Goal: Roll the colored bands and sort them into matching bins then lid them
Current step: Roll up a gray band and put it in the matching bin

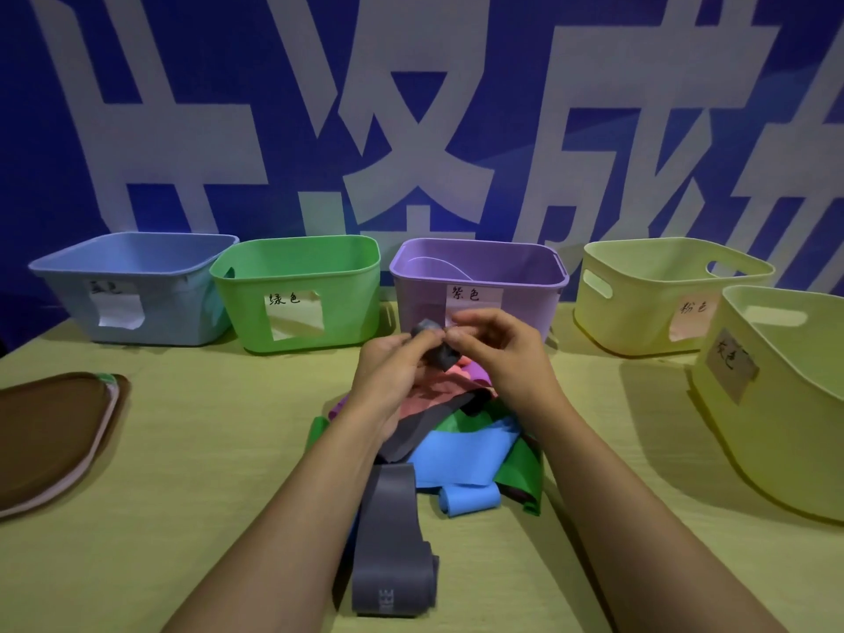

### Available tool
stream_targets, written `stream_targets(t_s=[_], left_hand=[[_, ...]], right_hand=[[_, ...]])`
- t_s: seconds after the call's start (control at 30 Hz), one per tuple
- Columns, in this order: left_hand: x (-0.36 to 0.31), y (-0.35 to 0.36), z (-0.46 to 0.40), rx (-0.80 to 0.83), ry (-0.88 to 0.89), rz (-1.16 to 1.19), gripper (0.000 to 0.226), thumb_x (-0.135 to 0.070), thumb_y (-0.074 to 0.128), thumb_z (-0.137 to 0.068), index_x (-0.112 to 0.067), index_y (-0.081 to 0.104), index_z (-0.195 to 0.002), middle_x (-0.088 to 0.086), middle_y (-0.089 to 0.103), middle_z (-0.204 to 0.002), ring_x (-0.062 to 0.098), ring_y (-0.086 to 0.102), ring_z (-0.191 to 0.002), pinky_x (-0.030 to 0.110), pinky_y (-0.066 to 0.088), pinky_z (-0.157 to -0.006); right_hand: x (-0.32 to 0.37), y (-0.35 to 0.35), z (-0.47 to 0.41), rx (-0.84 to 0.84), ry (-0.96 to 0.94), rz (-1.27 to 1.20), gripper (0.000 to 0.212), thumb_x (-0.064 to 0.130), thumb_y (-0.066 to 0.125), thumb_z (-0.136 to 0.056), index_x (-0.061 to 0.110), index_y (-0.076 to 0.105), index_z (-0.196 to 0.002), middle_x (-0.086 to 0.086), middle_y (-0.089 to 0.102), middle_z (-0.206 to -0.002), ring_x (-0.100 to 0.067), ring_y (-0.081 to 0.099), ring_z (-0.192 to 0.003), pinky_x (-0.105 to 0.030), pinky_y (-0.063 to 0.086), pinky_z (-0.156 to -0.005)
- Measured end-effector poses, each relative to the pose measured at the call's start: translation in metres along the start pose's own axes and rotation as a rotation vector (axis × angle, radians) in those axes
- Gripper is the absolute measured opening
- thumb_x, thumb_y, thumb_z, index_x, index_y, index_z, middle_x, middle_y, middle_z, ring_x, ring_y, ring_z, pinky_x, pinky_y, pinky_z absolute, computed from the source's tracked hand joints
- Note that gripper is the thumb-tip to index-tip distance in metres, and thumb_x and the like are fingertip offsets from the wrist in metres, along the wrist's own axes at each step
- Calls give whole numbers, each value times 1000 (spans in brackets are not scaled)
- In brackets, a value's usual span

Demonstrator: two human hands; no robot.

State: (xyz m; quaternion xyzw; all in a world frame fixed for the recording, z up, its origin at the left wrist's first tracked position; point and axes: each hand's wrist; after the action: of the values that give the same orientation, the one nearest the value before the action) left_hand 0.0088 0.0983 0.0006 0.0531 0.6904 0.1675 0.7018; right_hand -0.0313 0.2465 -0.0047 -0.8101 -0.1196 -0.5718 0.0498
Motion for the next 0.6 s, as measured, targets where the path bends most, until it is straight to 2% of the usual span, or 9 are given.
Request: stream_targets(t_s=[0.1,0.23,0.33,0.4,0.5,0.6], left_hand=[[1,-5,-5,29,64,-59,16,-14,71,-94,-1,74,-103,21,77,-92,26,76,-75,27,59,-61],[1,-11,-7,111,136,-96,16,-9,71,-92,-4,74,-107,16,77,-97,21,74,-84,25,58,-67],[4,-15,-10,143,188,-139,19,-12,77,-88,-7,76,-106,13,73,-103,18,71,-90,26,57,-73],[5,-20,-13,171,209,-135,29,-25,84,-79,-10,78,-104,17,67,-114,19,68,-100,33,57,-81],[8,-20,-13,186,167,-107,41,-30,87,-77,-11,77,-111,23,68,-125,26,67,-109,45,53,-97],[9,-9,-7,140,167,-164,36,-28,79,-86,-21,71,-120,6,75,-118,19,70,-109,32,56,-91]], right_hand=[[2,-2,0,29,129,-110,31,4,78,-84,6,71,-114,-11,77,-99,-18,73,-90,-34,59,-86],[12,-7,4,182,380,-333,35,6,70,-89,6,68,-125,-13,72,-113,-21,70,-98,-25,60,-81],[19,-12,9,319,481,-419,29,10,67,-89,6,73,-116,-19,70,-114,-32,66,-106,-31,62,-86],[19,-13,10,355,469,-417,23,12,65,-88,7,79,-106,-20,71,-112,-31,71,-98,-33,62,-87],[13,-10,8,285,417,-376,22,14,70,-84,7,81,-101,-21,61,-107,-23,52,-83,-26,62,-76],[7,-13,5,150,360,-335,29,15,77,-77,2,79,-103,-16,73,-97,-20,61,-77,-22,58,-72]])
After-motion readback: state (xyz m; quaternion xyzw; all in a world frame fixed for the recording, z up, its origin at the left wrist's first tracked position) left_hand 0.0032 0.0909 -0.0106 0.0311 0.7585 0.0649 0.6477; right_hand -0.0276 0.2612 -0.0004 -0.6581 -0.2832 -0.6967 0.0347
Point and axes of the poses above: each hand's wrist, its own z-axis away from the middle knuckle, its own y-axis out of the palm, x = y × z
